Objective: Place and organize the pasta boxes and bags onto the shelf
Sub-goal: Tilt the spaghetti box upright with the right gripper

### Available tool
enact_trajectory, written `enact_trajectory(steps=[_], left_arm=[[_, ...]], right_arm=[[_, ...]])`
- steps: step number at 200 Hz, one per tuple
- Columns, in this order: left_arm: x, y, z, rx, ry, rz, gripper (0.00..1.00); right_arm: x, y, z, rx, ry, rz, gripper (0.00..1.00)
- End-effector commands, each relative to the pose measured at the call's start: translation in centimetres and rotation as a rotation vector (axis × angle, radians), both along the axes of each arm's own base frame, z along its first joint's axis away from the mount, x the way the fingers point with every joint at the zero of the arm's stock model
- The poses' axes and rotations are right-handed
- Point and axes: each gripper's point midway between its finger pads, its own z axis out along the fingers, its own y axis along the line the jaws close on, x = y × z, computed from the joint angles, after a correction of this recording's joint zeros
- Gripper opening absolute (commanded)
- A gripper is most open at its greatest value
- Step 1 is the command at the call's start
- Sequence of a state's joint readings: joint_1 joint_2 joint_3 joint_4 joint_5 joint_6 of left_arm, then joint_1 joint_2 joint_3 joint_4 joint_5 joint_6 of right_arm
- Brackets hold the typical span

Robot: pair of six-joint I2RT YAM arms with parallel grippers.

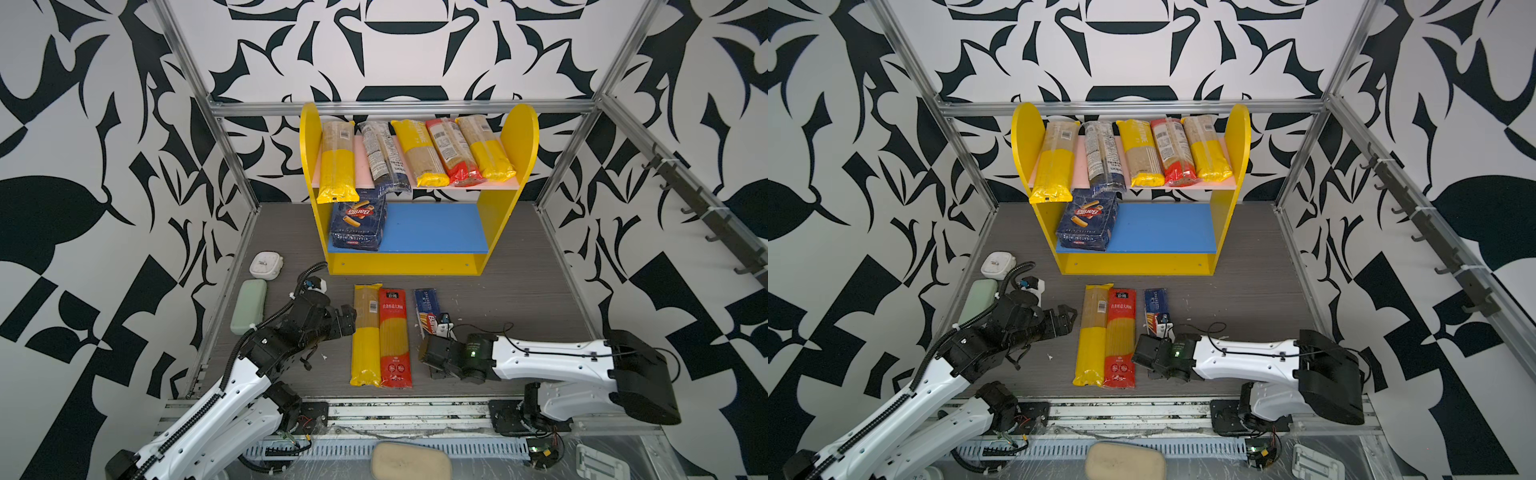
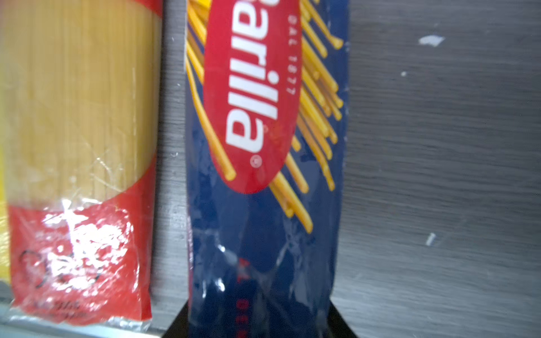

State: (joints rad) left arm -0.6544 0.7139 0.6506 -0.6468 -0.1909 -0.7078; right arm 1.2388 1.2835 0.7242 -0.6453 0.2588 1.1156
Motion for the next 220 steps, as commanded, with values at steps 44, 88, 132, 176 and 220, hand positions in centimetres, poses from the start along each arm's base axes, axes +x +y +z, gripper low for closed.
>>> enact_trajectory(steps=[44, 88, 132, 176, 220], left_arm=[[-0.1, 1.1, 1.6, 0.004, -0.031, 0.041, 0.99], [-0.1, 1.4, 1.9, 0.013, -0.036, 0.051, 0.99], [-0.1, 1.7, 2.3, 0.024, -0.039, 0.061, 0.99], [0.2, 1.7, 3.2, 0.024, -0.048, 0.071, 0.99], [0.6, 1.5, 4.0, 0.023, -0.055, 0.073, 0.99]], right_arm=[[2.4, -0.2, 5.1, 0.072, -0.182, -0.011, 0.15], [2.5, 0.5, 6.8, 0.155, -0.213, 0.0, 0.01], [2.7, 0.2, 9.7, 0.216, -0.264, 0.015, 0.0], [3.1, -0.1, 13.4, 0.253, -0.329, 0.036, 0.0], [4.2, 0.1, 17.4, 0.241, -0.423, 0.072, 0.0]])
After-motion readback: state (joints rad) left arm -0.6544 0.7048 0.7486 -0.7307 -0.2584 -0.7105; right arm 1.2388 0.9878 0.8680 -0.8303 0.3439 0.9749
